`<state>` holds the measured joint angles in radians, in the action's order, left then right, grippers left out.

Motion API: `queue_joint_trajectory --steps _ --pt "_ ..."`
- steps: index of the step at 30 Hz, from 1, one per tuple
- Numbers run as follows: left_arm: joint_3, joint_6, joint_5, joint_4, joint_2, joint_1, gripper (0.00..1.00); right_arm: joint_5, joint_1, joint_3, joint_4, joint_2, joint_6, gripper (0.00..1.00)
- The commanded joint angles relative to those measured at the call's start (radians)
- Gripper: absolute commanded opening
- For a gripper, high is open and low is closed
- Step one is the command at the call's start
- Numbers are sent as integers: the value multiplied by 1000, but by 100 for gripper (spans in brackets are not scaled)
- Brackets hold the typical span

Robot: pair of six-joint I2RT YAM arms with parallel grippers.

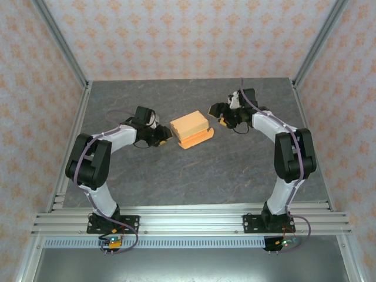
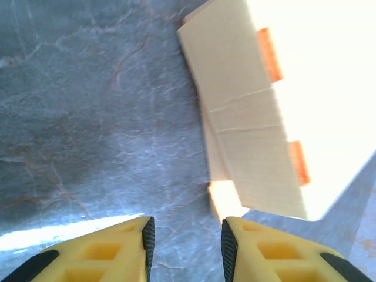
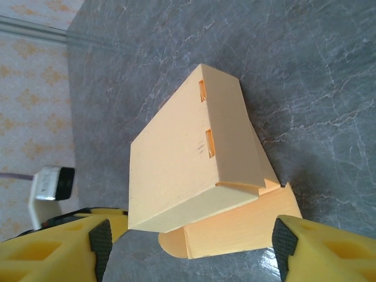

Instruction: Fold the paper box

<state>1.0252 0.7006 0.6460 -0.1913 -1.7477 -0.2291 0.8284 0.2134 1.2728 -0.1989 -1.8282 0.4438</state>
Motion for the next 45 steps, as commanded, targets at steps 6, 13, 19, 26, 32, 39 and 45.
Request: queue_joint_trajectory --steps 6,13,19,26,32,39,45 --pt "105 -86 -222 -52 86 -26 43 -95 20 -120 104 72 436 75" --pt "259 -160 -327 -59 -73 -61 43 -235 105 -290 349 176 807 78" --pt "272 -204 -334 -65 -143 -72 43 -318 220 -355 564 142 960 79" --pt "259 -207 -310 -67 -156 -78 43 -353 261 -338 668 27 1006 78" --pt "267 -215 -302 -79 -156 -82 42 -406 282 -344 667 -1 990 77" --pt "266 -216 -289 -81 -198 -95 42 -425 282 -318 719 -69 949 69" --pt "234 -213 -286 -84 -184 -105 42 -432 283 -330 809 -120 939 60"
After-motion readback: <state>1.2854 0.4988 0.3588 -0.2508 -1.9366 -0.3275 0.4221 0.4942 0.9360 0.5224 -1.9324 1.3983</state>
